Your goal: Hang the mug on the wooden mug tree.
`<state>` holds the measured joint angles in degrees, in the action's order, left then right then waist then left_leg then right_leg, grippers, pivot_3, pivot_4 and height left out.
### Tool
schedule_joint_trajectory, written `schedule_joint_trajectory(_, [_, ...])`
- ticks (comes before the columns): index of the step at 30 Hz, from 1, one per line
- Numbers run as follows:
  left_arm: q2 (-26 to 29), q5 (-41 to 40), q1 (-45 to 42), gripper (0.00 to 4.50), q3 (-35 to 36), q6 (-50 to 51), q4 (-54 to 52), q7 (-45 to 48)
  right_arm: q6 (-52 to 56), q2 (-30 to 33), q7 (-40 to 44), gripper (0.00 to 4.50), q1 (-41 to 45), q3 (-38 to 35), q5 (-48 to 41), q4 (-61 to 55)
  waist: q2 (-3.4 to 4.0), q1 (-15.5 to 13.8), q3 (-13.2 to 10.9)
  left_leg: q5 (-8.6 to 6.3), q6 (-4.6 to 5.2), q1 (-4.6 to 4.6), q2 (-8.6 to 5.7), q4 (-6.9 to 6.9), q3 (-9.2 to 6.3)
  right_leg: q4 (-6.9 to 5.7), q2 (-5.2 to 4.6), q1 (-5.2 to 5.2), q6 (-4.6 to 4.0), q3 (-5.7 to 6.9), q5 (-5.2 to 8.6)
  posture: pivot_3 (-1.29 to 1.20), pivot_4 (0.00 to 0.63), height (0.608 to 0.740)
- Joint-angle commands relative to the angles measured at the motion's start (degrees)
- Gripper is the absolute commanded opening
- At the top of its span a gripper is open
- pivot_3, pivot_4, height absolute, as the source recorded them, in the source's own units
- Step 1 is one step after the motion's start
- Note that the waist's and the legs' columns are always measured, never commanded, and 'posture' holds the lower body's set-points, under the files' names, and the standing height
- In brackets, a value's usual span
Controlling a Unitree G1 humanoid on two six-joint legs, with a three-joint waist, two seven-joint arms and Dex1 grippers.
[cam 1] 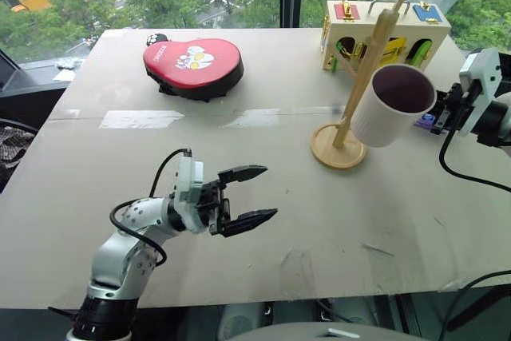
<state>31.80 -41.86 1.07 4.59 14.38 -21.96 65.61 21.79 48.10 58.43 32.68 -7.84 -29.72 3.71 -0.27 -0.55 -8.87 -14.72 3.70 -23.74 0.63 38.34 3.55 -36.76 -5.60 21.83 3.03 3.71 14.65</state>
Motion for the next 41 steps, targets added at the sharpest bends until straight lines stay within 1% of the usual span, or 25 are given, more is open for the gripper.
schedule_joint_trajectory(1, [-0.6,-2.2,2.0,4.42,3.2,-1.5,-3.6,-1.4,-2.0,1.2,3.2,0.02,3.8,-0.3,1.3,3.1,0.0,-0.1,0.0,0.0,0.0,0.0,0.0,0.0,0.01,0.0,-0.01,0.0,0.0,0.01,0.0,0.0,0.15,0.733])
schedule_joint_trajectory(4, [-2.2,-3.3,3.7,4.42,4.8,-2.3,-5.4,-3.7,-2.3,0.1,5.3,0.02,7.4,2.7,3.6,6.4,0.0,-0.1,0.0,0.0,0.0,0.0,0.0,0.0,0.01,0.01,-0.22,0.0,0.01,0.05,-0.01,0.0,0.15,0.733])
schedule_joint_trajectory(8, [-4.3,-4.9,5.2,4.42,6.7,-3.0,-6.4,-5.7,-1.0,-2.3,6.6,0.02,11.7,6.7,6.3,11.1,0.0,0.2,0.0,0.0,0.0,0.05,0.0,0.01,0.0,-0.04,-0.24,-0.01,0.01,0.09,-0.01,0.0,0.15,0.733])
schedule_joint_trajectory(12, [-5.5,-4.7,6.4,4.42,7.0,-3.7,-7.2,-7.0,-3.8,-2.6,9.1,0.02,12.9,9.9,10.5,15.0,-0.01,0.2,0.0,0.0,0.0,0.05,0.0,0.01,-0.01,-0.04,-0.24,-0.02,0.0,0.13,-0.02,0.0,0.15,0.733])
schedule_joint_trajectory(14, [-5.7,-4.4,6.4,4.42,6.8,-3.9,-7.5,-7.5,-3.4,-2.1,12.6,0.02,12.8,10.4,10.0,15.0,-0.01,0.0,0.0,0.0,0.0,0.02,-0.05,0.02,0.0,-0.04,-0.21,-0.02,0.0,0.21,-0.02,0.0,0.15,0.733])
schedule_joint_trajectory(15, [-5.8,-4.3,6.5,4.42,6.7,-3.9,-7.7,-7.6,-3.0,-1.6,14.0,0.44,12.2,10.5,9.7,14.2,-0.02,-0.2,0.0,0.0,0.0,0.02,-0.05,0.02,0.01,-0.03,-0.2,-0.02,0.01,0.21,-0.02,0.0,0.15,0.733])
schedule_joint_trajectory(16, [-5.8,-4.2,6.4,4.42,6.5,-3.9,-7.8,-7.9,-2.8,-1.3,14.2,0.68,11.8,10.1,9.6,13.6,-0.02,-0.2,0.0,0.0,0.0,0.01,-0.05,0.03,0.0,-0.02,-0.2,-0.03,0.01,0.22,-0.02,0.0,0.15,0.733])
schedule_joint_trajectory(17, [-5.9,-4.0,6.4,4.42,6.3,-3.9,-8.0,-8.2,-3.3,-1.4,13.0,1.13,11.4,9.3,10.0,13.1,-0.02,-0.2,0.0,0.0,0.0,0.0,-0.06,0.03,0.0,-0.01,-0.2,-0.02,0.01,0.22,-0.02,0.0,0.15,0.733])
schedule_joint_trajectory(18, [-5.9,-4.0,6.5,4.42,6.1,-3.8,-8.2,-8.4,-4.4,-1.2,11.6,1.68,10.9,8.5,10.7,12.7,-0.02,-0.2,0.0,0.0,0.0,0.0,-0.06,0.03,0.01,-0.01,-0.2,-0.03,0.01,0.23,-0.02,0.0,0.15,0.733])
schedule_joint_trajectory(19, [-5.9,-4.0,6.4,4.42,5.9,-3.6,-8.5,-8.8,-5.3,-0.8,10.8,1.95,10.5,8.0,11.4,12.4,-0.02,-0.3,0.0,0.0,0.0,0.0,-0.06,0.03,0.01,-0.01,-0.22,-0.03,0.01,0.23,-0.02,0.0,0.15,0.733])
schedule_joint_trajectory(20, [-5.9,-3.9,6.3,4.42,5.6,-3.4,-8.9,-9.2,-5.5,0.0,10.9,2.5,9.2,7.4,11.4,11.2,-0.02,-0.3,0.0,0.0,0.0,-0.01,-0.06,0.03,0.0,0.0,-0.25,-0.03,0.01,0.23,-0.02,0.0,0.15,0.733])
schedule_joint_trajectory(22, [-6.0,-4.0,5.6,4.42,5.1,-2.7,-9.6,-10.3,-4.6,1.1,10.5,3.3,5.7,4.0,9.3,8.0,-0.03,-0.6,0.0,0.0,0.0,-0.02,-0.06,0.03,-0.01,0.0,-0.25,-0.03,0.01,0.23,-0.02,0.0,0.15,0.733])
schedule_joint_trajectory(24, [-5.8,-4.0,4.7,4.42,4.7,-2.1,-9.8,-11.3,-4.3,1.8,9.2,3.3,1.8,0.6,7.8,4.6,-0.04,-0.4,0.0,0.0,0.0,-0.03,-0.07,0.03,-0.06,0.02,-0.26,-0.06,0.01,0.24,-0.02,0.0,0.15,0.733])
schedule_joint_trajectory(27, [-5.1,-4.0,3.5,4.42,4.2,-0.9,-9.6,-12.4,-2.7,2.5,6.6,3.3,-7.0,-5.8,5.2,-2.0,-0.04,-0.4,0.0,0.0,-0.01,-0.02,-0.07,0.03,-0.08,0.0,-0.29,-0.07,0.01,0.24,-0.02,0.0,0.15,0.733])
schedule_joint_trajectory(30, [-3.2,-3.7,3.6,4.42,3.9,2.8,-8.4,-14.5,-0.9,0.8,1.5,3.3,-19.6,-14.6,3.5,-9.4,-0.05,-0.5,0.0,0.0,-0.01,-0.01,-0.06,0.02,-0.13,0.01,-0.29,-0.13,0.01,0.25,-0.01,0.0,0.15,0.733])
schedule_joint_trajectory(34, [-0.1,-1.4,5.7,4.42,3.8,6.6,-7.4,-16.7,0.8,-2.8,-2.1,3.3,-35.1,-22.9,1.4,-17.4,-0.04,-0.3,0.0,0.0,-0.01,0.02,-0.06,0.0,-0.12,0.0,-0.25,-0.16,0.03,0.22,-0.01,0.0,0.15,0.733])
schedule_joint_trajectory(38, [2.9,2.3,7.6,4.42,4.3,7.0,-4.9,-16.4,0.4,-6.3,-3.8,3.3,-46.5,-27.1,0.6,-22.9,-0.01,-0.2,0.0,-0.01,-0.02,0.12,-0.02,-0.01,-0.1,-0.01,-0.2,-0.15,0.03,0.18,0.0,0.0,0.15,0.733])
schedule_joint_trajectory(41, [4.6,2.7,7.4,4.42,4.0,7.4,-3.2,-14.5,-0.9,-8.5,-5.1,3.3,-51.1,-27.2,1.0,-24.9,-0.01,-0.2,0.0,-0.15,0.21,0.17,0.01,-0.01,-0.11,-0.01,-0.21,-0.16,0.02,0.17,0.02,0.0,0.15,0.733])
